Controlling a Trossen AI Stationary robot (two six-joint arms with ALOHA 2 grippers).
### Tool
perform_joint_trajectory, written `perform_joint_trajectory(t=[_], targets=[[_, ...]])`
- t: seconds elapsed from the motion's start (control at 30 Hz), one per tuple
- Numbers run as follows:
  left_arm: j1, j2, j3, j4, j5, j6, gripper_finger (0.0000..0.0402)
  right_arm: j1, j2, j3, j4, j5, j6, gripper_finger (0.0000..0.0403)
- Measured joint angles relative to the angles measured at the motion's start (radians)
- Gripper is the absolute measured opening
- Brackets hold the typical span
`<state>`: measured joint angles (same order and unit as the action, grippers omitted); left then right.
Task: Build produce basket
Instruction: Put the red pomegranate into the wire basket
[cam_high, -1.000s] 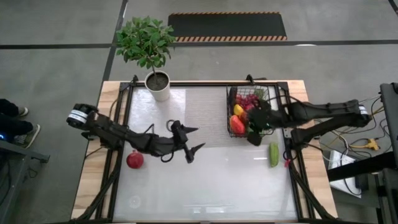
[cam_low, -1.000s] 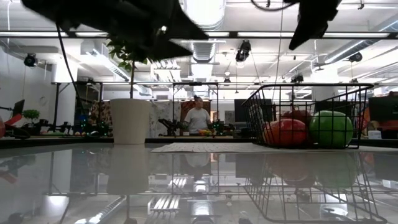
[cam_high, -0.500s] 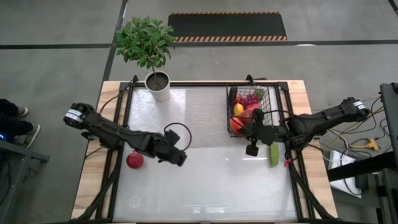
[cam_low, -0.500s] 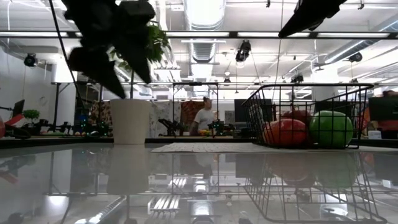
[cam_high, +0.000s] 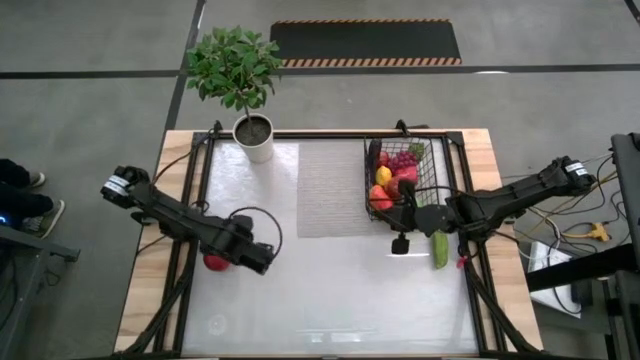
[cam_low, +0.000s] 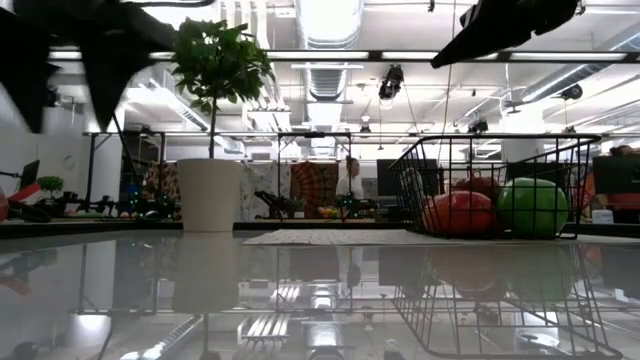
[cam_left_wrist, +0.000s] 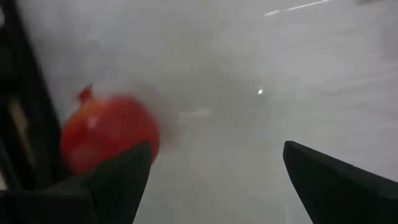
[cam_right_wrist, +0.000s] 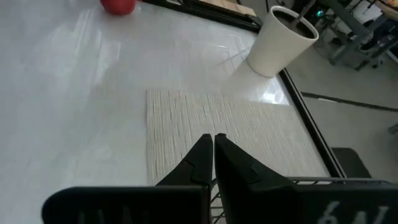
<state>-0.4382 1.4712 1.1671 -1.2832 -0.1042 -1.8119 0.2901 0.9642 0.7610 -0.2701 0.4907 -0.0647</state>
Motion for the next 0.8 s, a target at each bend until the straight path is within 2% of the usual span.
perform_joint_trajectory(t=[0.17,0.5,0.63,0.8], targets=[[-0.039,0.0,0.0,-0.014,0.069,-0.107,0.0345,0.0,0.0,-0.027,-0.001,0.0,-0.022,0.0009],[-0.058,-0.001,0.013,0.053,0.033,-0.095,0.0345,0.0,0.0,-0.04,0.0,0.0,-0.068,0.0009],[-0.057,-0.002,0.01,0.047,0.027,-0.146,0.0347,0.0,0.0,-0.041,0.014,0.0,-0.093,0.0009],[-0.057,-0.016,0.011,0.045,0.018,-0.173,0.0378,0.0,0.0,-0.042,0.017,0.0,-0.111,0.0009]])
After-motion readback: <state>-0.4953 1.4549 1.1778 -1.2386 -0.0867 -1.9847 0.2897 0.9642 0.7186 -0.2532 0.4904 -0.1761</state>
